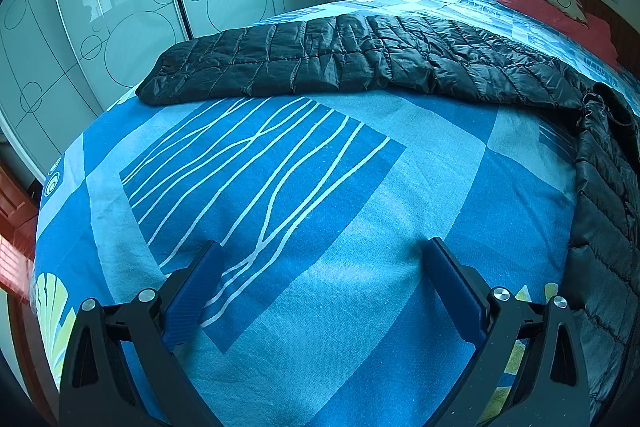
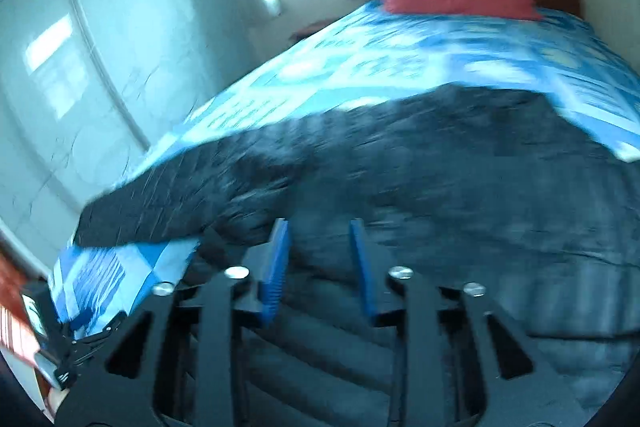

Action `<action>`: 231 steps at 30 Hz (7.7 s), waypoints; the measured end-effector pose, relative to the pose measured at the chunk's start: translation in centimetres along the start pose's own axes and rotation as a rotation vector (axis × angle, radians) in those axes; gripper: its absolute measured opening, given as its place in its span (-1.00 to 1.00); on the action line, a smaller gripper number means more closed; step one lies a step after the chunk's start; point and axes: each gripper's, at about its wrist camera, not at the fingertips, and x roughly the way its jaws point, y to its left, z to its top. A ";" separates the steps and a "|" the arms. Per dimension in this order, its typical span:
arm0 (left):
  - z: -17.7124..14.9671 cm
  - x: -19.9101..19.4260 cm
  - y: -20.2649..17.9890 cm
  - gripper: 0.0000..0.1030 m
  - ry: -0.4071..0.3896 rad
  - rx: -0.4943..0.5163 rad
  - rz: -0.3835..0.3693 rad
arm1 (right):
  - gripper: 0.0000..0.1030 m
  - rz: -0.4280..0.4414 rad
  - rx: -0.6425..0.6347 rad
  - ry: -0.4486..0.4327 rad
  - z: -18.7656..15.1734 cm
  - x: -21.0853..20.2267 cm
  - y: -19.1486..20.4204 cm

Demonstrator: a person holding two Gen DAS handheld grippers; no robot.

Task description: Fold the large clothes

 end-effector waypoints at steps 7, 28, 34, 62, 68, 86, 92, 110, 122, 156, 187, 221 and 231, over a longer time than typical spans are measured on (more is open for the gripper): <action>0.0 0.0 0.0 0.93 0.000 0.002 0.003 | -0.52 -0.464 0.205 -0.047 -0.6 -5.7 -18.8; 0.0 0.1 0.0 0.93 -0.001 0.006 0.008 | -0.22 -0.528 0.259 0.027 3.9 0.5 -27.7; 0.0 0.1 0.0 0.93 -0.002 0.007 0.010 | -0.21 -0.545 0.267 0.103 2.6 3.2 -29.0; -0.1 0.2 -0.1 0.93 -0.004 0.006 0.010 | 0.24 -0.478 0.187 0.064 -4.6 1.6 -15.3; -0.1 0.2 -0.2 0.93 -0.005 0.006 0.010 | 0.29 -0.501 0.167 0.062 -5.6 2.3 -15.5; 1.2 0.1 0.8 0.93 0.063 0.002 -0.055 | 0.77 -0.491 0.150 0.062 -5.8 2.5 -15.2; 2.4 0.3 3.1 0.91 0.063 -0.009 -0.079 | 0.80 -0.505 0.142 0.063 -5.8 2.5 -15.1; 10.9 7.9 16.9 0.89 -0.001 -0.455 -0.102 | 0.80 -0.511 0.137 0.062 -5.8 2.6 -14.9; 13.5 9.5 17.4 0.09 -0.023 -0.404 -0.004 | 0.80 -0.515 0.134 0.062 -5.8 2.6 -14.9; 17.2 0.0 3.0 -0.78 -0.241 -0.107 -0.084 | 0.83 -0.521 0.133 0.061 -5.9 2.6 -15.0; 3.7 -8.0 -36.3 -0.78 -0.244 0.536 -0.347 | 0.83 -0.520 0.138 0.054 -5.9 2.4 -15.0; 2.3 -13.0 -29.5 0.28 -0.293 0.552 -0.465 | 0.83 -0.510 0.170 -0.060 -3.7 -1.4 -12.4; 6.3 -7.1 -20.1 0.28 -0.317 0.421 -0.189 | 0.39 -0.284 0.121 0.160 0.9 8.3 -6.2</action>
